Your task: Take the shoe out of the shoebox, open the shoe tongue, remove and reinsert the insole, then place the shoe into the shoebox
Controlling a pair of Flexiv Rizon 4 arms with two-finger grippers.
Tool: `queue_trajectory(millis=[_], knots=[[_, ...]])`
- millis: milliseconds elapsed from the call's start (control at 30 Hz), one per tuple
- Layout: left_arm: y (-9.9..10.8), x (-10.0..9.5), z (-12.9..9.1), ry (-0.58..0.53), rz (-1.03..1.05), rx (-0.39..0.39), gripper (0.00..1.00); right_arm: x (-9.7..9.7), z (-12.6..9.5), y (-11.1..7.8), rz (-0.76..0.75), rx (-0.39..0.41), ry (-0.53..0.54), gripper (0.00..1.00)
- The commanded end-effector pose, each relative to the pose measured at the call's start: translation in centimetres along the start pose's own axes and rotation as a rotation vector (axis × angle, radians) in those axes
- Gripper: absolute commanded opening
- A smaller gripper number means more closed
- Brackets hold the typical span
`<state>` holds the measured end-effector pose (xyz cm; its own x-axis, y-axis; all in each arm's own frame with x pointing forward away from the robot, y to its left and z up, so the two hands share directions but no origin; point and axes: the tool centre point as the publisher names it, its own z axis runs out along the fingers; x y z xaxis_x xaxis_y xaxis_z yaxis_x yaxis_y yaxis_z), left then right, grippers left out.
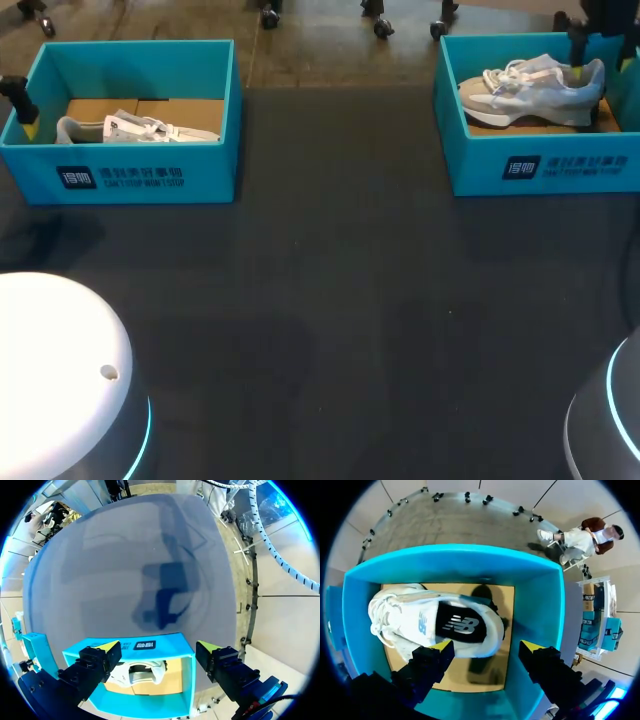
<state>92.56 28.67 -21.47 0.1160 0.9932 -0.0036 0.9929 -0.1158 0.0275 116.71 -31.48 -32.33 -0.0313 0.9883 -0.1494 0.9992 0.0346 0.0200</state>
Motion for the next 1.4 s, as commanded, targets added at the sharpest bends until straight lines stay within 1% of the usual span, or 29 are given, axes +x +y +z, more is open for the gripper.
queue_trajectory(millis=[33,67,100,233,367,467,500,533,600,733,867,1000,1133,1233,1267,1333,1400], knots=[[-0.1,0.0,0.0,0.002,0.001,-0.002,1.0,-0.5,1.1,1.7,0.0,0.03,0.012,0.83],[-0.1,0.0,0.0,0.002,0.001,-0.002,1.0,-0.5,1.3,1.8,0.0,0.033,0.011,0.8],[-0.1,0.0,0.0,0.002,0.001,-0.002,1.0,-0.5,1.5,2.0,-0.001,0.037,0.013,0.8],[-0.1,0.0,0.0,0.002,0.001,-0.002,1.0,-0.5,2.2,2.4,-0.004,0.048,0.023,0.82],[-0.1,0.0,0.0,0.002,0.001,-0.002,1.0,-0.4,2.9,2.5,-0.002,0.062,0.028,0.76],[-0.1,0.0,0.0,0.002,0.001,-0.002,1.0,-0.3,3.5,2.2,0.006,0.073,0.037,0.82],[-0.1,0.0,0.0,0.002,0.001,-0.002,1.0,-0.3,3.6,2.1,0.009,0.071,0.042,0.89],[-0.1,0.0,0.0,0.002,0.001,-0.002,1.0,-0.3,3.7,2.0,0.01,0.071,0.043,0.89],[-0.1,0.0,0.0,0.002,0.001,-0.002,1.0,-0.2,3.9,1.9,0.014,0.074,0.044,0.87],[-0.1,0.0,0.0,0.002,0.001,-0.002,1.0,0.0,4.6,1.9,0.026,0.083,0.057,0.88],[-0.1,0.0,0.0,0.002,0.001,-0.002,1.0,0.5,5.3,2.0,0.032,0.099,0.068,0.84],[-0.1,0.0,0.0,0.002,0.001,-0.002,1.0,0.8,6.0,1.9,0.042,0.115,0.081,0.84],[-0.1,0.0,0.0,0.002,0.001,-0.002,1.0,1.0,6.3,1.6,0.051,0.121,0.094,0.81],[-0.1,0.0,0.0,0.002,0.001,-0.002,1.0,1.1,6.4,1.4,0.056,0.125,0.098,0.82],[-0.1,0.0,0.0,0.002,0.001,-0.002,1.0,1.1,6.5,1.3,0.059,0.128,0.1,0.81],[-0.1,0.0,0.0,0.002,0.001,-0.002,1.0,1.2,6.7,1.2,0.064,0.133,0.107,0.82],[-0.1,0.0,0.0,0.002,0.001,-0.002,1.0,1.2,6.9,1.1,0.071,0.138,0.115,0.81]])
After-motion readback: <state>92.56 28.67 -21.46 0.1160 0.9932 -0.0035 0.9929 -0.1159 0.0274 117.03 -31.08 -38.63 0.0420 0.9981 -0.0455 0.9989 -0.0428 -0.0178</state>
